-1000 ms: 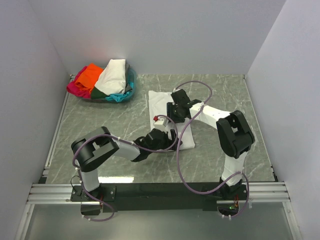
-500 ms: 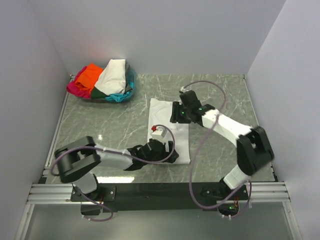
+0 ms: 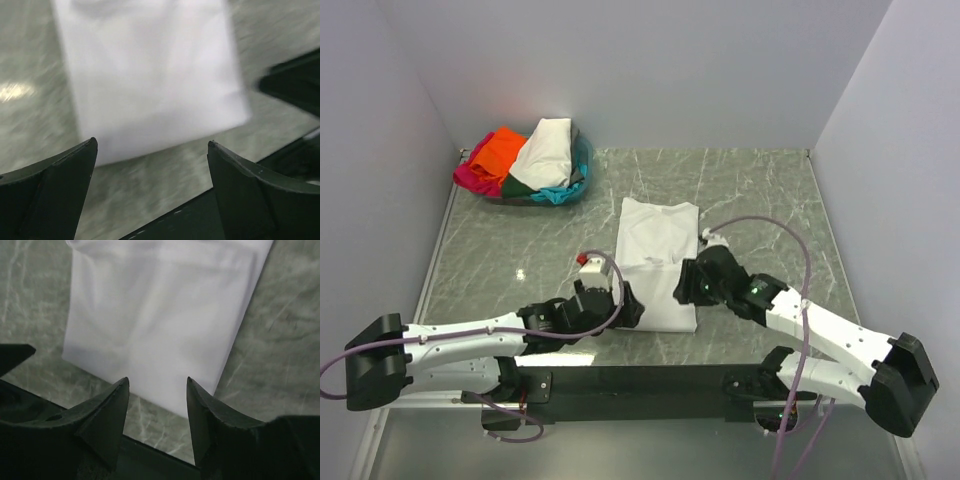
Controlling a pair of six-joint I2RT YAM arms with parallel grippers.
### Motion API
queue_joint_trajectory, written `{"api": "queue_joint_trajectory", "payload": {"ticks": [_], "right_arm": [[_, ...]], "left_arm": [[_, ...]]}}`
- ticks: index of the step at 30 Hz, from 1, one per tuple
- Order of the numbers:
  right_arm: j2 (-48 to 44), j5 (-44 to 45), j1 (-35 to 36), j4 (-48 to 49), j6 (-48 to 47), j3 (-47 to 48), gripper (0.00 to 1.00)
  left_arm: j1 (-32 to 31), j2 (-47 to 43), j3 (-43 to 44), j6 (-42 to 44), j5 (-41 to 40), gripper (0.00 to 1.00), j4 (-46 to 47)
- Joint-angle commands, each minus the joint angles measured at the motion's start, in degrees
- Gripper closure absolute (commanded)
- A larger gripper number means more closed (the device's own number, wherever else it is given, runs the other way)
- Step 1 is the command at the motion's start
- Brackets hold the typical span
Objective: Fold and stack the t-shirts
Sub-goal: Fold the tshirt
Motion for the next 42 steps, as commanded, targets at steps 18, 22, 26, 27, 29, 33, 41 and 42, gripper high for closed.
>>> {"api": "queue_joint_trajectory", "payload": {"ticks": [18, 22, 26, 27, 29, 33, 41, 42], "right_arm": [[-3.2, 6.7, 9.6, -2.1, 17.3, -12.8, 0.43], [-1.9, 6.1, 9.7, -0.3, 17.6, -13.8, 0.43], [-0.1, 5.8, 9.8, 0.7, 18.0, -14.4, 0.43], [0.1, 5.5, 10.0, 0.9, 18.0, -14.7, 0.43], [0.5, 5.3, 10.3, 1.7, 18.2, -15.1, 0.43], [1.1, 5.2, 10.7, 2.8, 19.0, -15.7, 0.44], [1.4, 6.1, 11.4, 1.5, 19.2, -14.8, 0.48], [1.3, 6.2, 11.3, 1.5, 19.4, -14.9, 0.48]], "left_arm": [[4.8, 3.7, -12.3, -6.5, 4.8, 0.02, 4.6], [5.2, 5.2, -11.9, -6.4, 5.0, 0.1, 4.2], [5.2, 7.2, -11.1, -5.9, 5.4, 0.19, 3.6], [5.2, 8.1, -11.0, -5.9, 5.6, 0.22, 3.5], [5.1, 9.1, -10.8, -6.4, 5.7, 0.26, 3.1], [5.1, 10.4, -11.3, -7.0, 6.2, 0.31, 1.1], [5.1, 10.7, -12.1, -7.9, 7.1, 0.44, 0.6], [5.2, 10.7, -12.3, -8.2, 7.5, 0.48, 0.5]]}}
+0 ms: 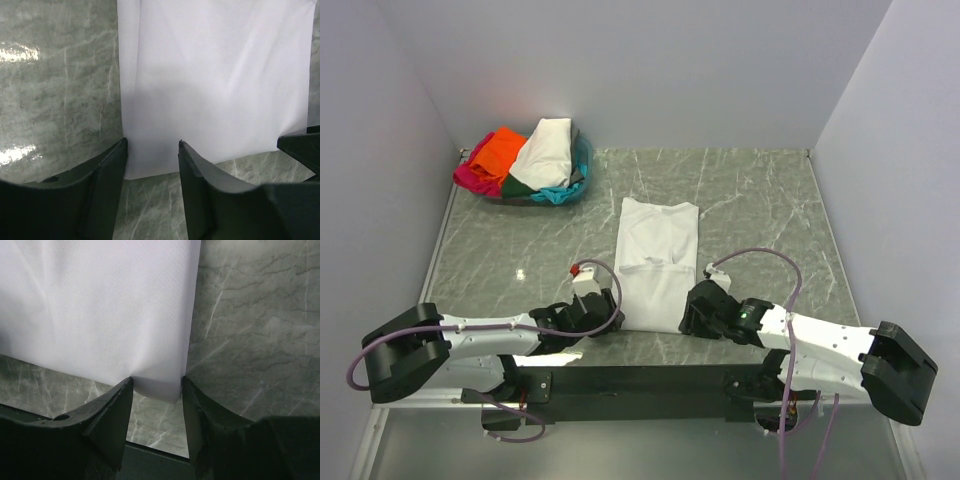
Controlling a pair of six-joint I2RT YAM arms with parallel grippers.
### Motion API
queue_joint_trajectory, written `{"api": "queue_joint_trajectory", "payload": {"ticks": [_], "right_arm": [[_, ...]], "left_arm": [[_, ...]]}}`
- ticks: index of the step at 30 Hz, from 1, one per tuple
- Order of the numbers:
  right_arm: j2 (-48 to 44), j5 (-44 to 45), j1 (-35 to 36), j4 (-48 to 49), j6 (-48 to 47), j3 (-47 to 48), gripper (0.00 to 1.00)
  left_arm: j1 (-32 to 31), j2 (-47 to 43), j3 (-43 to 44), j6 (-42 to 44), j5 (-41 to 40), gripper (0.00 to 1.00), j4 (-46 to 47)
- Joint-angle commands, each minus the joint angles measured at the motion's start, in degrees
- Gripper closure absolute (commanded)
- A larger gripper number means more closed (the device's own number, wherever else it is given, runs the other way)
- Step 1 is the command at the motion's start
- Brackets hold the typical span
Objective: Fold and stack the t-shirts
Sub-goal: Fold the tshirt
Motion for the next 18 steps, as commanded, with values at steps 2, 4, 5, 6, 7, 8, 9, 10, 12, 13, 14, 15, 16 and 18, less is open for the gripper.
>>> {"api": "queue_joint_trajectory", "payload": {"ticks": [2, 4, 5, 6, 7, 8, 9, 10, 12, 13, 14, 15, 16, 18], "right_arm": [[0.3, 1.3, 0.7, -0.8, 0.9, -0.6, 0.49], [0.5, 1.4, 0.6, -0.5, 1.1, -0.7, 0.51], [0.7, 1.4, 0.6, -0.2, 1.2, -0.7, 0.52], [1.0, 1.5, 0.6, -0.1, 1.2, -0.8, 0.54], [1.6, 1.6, 0.6, 0.0, 1.2, -0.8, 0.57], [1.9, 1.5, 0.6, 0.2, 1.2, -0.9, 0.6], [2.1, 1.5, 0.6, 0.3, 1.2, -0.8, 0.62], [2.6, 1.5, 0.7, 0.4, 1.2, -0.7, 0.71], [2.9, 1.4, 0.7, 0.3, 0.9, -0.5, 0.84], [2.9, 1.3, 0.7, 0.1, 0.7, -0.2, 0.97], [2.9, 1.4, 0.9, -1.0, 0.6, 0.2, 1.0], [2.9, 1.5, 0.9, -1.7, 0.3, 0.4, 1.0], [2.4, 1.5, 1.2, -2.6, 0.2, 1.1, 1.0], [1.6, 1.5, 2.5, -5.3, 0.2, 1.7, 1.0]], "left_arm": [[0.0, 1.6, -3.1, -1.7, 4.1, 0.51, -7.2], [-0.1, 1.3, -3.5, -1.9, 4.6, 0.57, -7.3], [0.0, 1.1, -3.7, -2.1, 4.7, 0.6, -7.3], [-0.1, 1.0, -4.1, -2.3, 4.9, 0.66, -7.1], [-0.1, 0.9, -4.4, -2.3, 5.4, 0.72, -6.6], [-0.1, 1.0, -4.6, -2.5, 5.6, 0.76, -6.5], [-0.1, 1.1, -4.6, -2.5, 5.8, 0.85, -6.3], [-0.1, 1.2, -4.6, -2.4, 5.9, 0.89, -6.2], [-0.1, 1.4, -4.4, -1.9, 6.1, 0.99, -6.2], [-0.1, 1.5, -4.2, -1.6, 6.7, 0.99, -6.0], [-0.3, 1.5, -4.1, -0.7, 7.2, 0.99, -5.7], [-0.4, 1.3, -4.0, -0.4, 7.7, 0.99, -5.5], [-0.8, 1.2, -3.9, 0.0, 8.4, 0.99, -5.5], [-1.5, 0.0, -3.6, 0.4, 10.4, 1.0, -5.9]]}}
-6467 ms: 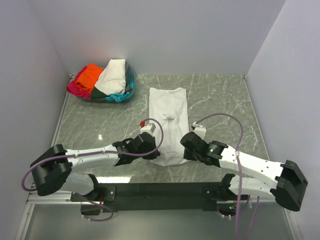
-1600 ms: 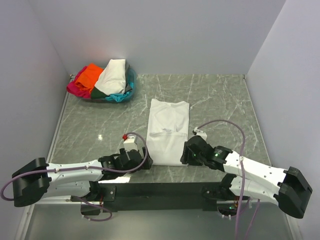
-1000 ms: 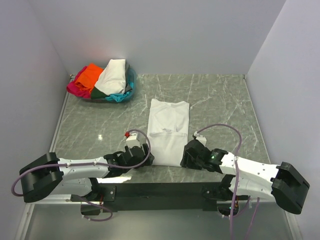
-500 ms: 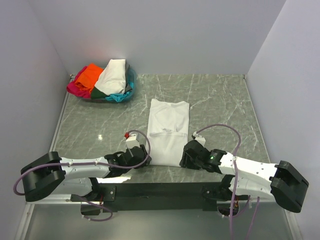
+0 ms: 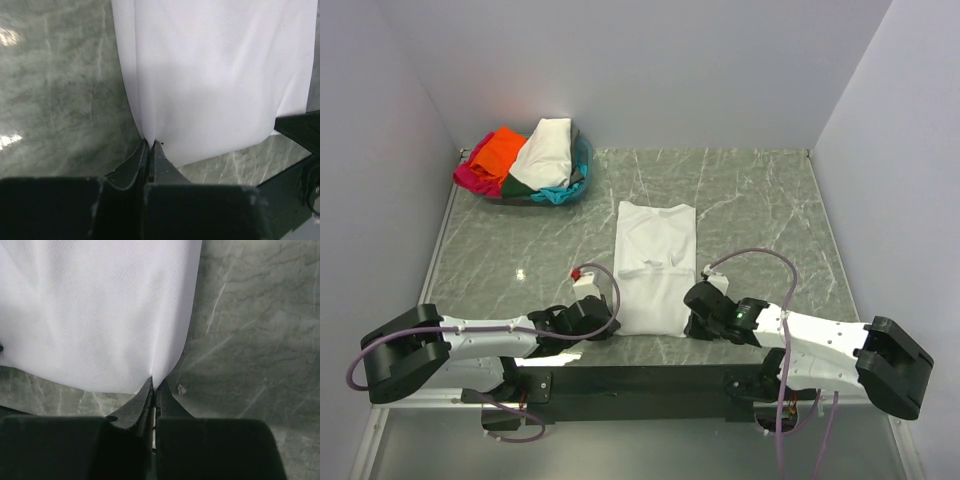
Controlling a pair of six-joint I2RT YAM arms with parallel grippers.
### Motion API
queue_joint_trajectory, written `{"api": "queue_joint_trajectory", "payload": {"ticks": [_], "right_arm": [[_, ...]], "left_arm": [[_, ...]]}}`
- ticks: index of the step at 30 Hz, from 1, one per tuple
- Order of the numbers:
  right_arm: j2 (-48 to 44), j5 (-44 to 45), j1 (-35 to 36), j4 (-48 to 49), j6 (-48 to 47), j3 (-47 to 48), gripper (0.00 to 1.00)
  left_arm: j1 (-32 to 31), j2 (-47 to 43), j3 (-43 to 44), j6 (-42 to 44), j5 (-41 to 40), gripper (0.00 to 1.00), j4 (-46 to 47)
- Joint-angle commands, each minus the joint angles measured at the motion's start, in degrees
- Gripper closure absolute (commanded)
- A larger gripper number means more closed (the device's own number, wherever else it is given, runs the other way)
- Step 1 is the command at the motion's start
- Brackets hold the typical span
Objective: Fold and stack the t-shirts
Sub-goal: Fold the tshirt
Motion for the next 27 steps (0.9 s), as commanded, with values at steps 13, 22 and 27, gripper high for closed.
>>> {"api": "queue_joint_trajectory", "payload": {"ticks": [13, 22, 27], "right_arm": [[-10.4, -6.7, 10.1, -23.6, -1.6, 7.8, 1.0], [-11.7, -14.9, 15.5, -30.6, -5.2, 13.8, 1.0], [-12.0, -14.4, 18.0, -34.7, -5.3, 18.3, 1.0]], "left_arm": [[-4.7, -11.6, -1.0, 4.5, 21.5, 0.99, -12.4], [-8.2, -16.9, 0.0, 4.7, 32.2, 0.99, -11.3], [-9.4, -21.8, -0.3, 3.3, 35.8, 0.99, -10.7]]}}
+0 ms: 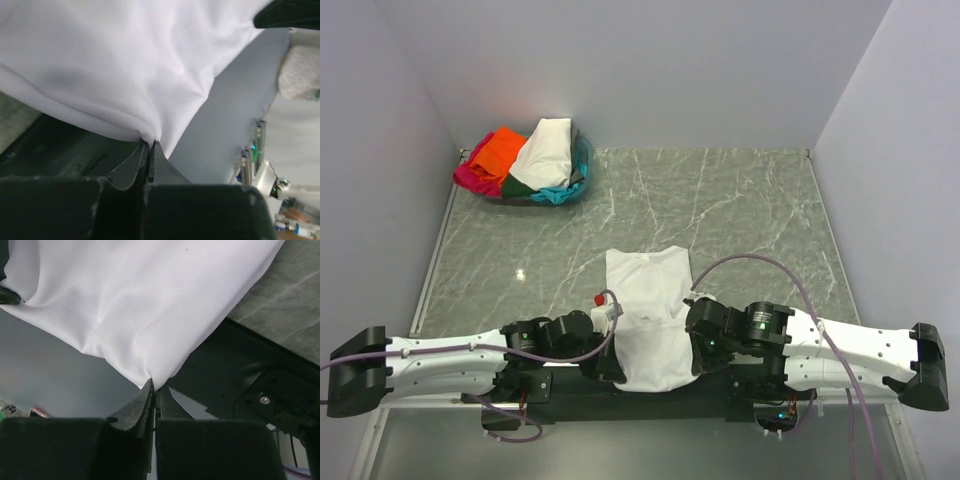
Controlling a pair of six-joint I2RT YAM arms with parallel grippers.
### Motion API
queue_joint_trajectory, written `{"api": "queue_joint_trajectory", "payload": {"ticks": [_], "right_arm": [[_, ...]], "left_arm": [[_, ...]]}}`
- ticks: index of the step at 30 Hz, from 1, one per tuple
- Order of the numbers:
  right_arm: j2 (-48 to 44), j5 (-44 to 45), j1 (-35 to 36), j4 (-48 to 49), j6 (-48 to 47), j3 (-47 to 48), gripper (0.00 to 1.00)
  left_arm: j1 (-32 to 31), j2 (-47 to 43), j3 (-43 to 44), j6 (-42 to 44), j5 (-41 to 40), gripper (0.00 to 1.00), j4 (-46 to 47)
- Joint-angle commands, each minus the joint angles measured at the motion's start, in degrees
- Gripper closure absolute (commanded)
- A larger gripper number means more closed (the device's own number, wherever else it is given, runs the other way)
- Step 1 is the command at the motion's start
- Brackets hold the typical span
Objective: Fold and stack the t-shirts
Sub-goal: Fold the tshirt
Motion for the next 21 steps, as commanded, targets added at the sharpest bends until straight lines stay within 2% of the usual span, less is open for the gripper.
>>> {"api": "queue_joint_trajectory", "payload": {"ticks": [1, 5, 11, 16, 21], "right_arm": [[-1.5, -0.6, 1.6, -5.1, -0.5, 5.4, 1.0], [-2.3, 1.5, 2.7, -8.6, 0.0, 9.9, 1.0], [-2.2, 6.3, 2.8, -12.6, -0.8, 16.7, 1.0], [-0.9, 13.5, 2.6, -15.6, -1.8, 23.4, 1.0], [3.2, 20.1, 0.4, -15.4, -5.0, 27.3, 1.0]], "left_arm": [[-0.8, -4.9, 1.0, -0.5, 4.5, 0.99, 0.5], [-0.8, -11.7, 4.5, -0.7, 1.7, 0.99, -4.8], [-0.8, -16.8, 8.5, -1.0, -5.9, 0.99, -11.4], [-0.8, -20.4, 10.3, -1.0, -13.8, 0.99, -11.0], [-0.7, -17.5, 11.7, 0.3, -21.1, 0.99, -9.7]]}}
